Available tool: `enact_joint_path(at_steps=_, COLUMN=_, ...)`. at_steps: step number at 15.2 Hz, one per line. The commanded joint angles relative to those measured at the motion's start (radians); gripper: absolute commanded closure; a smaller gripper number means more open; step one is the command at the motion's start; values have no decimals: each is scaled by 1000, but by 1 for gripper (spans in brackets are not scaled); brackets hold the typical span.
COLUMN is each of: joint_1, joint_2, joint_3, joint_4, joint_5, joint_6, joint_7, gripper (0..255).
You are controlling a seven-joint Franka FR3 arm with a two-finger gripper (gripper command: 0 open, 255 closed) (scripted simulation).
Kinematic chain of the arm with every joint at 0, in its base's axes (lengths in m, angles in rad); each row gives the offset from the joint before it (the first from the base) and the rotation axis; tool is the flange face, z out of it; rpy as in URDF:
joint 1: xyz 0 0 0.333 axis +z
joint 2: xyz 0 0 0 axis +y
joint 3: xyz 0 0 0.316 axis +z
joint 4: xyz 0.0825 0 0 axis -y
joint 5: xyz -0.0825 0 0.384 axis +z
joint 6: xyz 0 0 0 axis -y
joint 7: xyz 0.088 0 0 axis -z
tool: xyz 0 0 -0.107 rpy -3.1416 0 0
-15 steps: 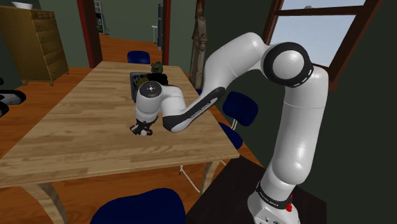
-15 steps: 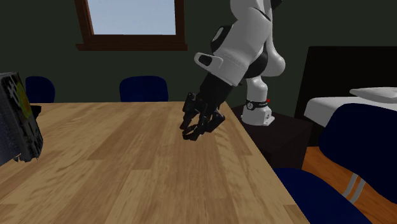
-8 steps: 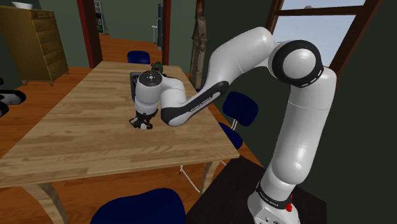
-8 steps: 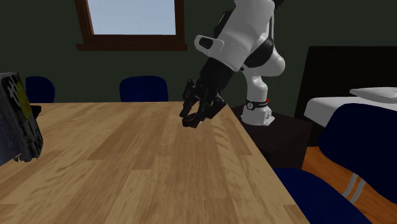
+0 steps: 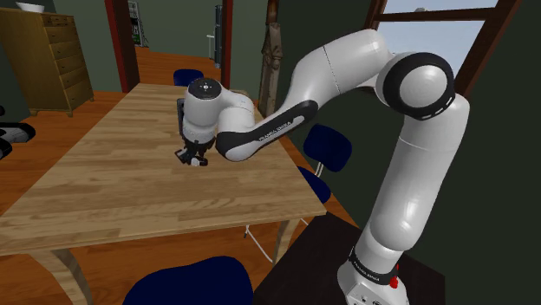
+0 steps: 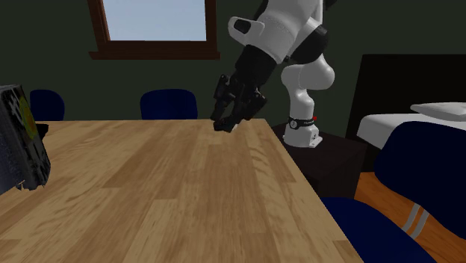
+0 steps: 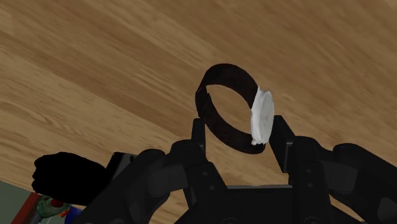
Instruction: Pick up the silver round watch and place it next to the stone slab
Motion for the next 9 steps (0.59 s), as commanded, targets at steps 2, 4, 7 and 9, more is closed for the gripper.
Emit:
enact_joint_path(at_steps=2, joint_1=-3, joint_2=-20, joint_3=4, joint_4=14, joint_5=36, joint_6=-23, joint_7=-37, gripper=255)
enact_joint_path(at_steps=4, joint_1=-4, joint_2=-33, joint_3=7, joint_4=25, joint_5=58, joint_6=-40, joint_7=-59, gripper=255)
enact_joint_path(at_steps=7, joint_1=-5, joint_2=-51, joint_3=10, joint_4=43, joint_5=89, joint_6=-67, joint_7=-91, gripper=255)
enact_joint_path(at_steps=9, joint_1=-5, joint_2=-61, joint_3=11, joint_4=56, joint_5=107, joint_6=-84, joint_7=-110, gripper=255)
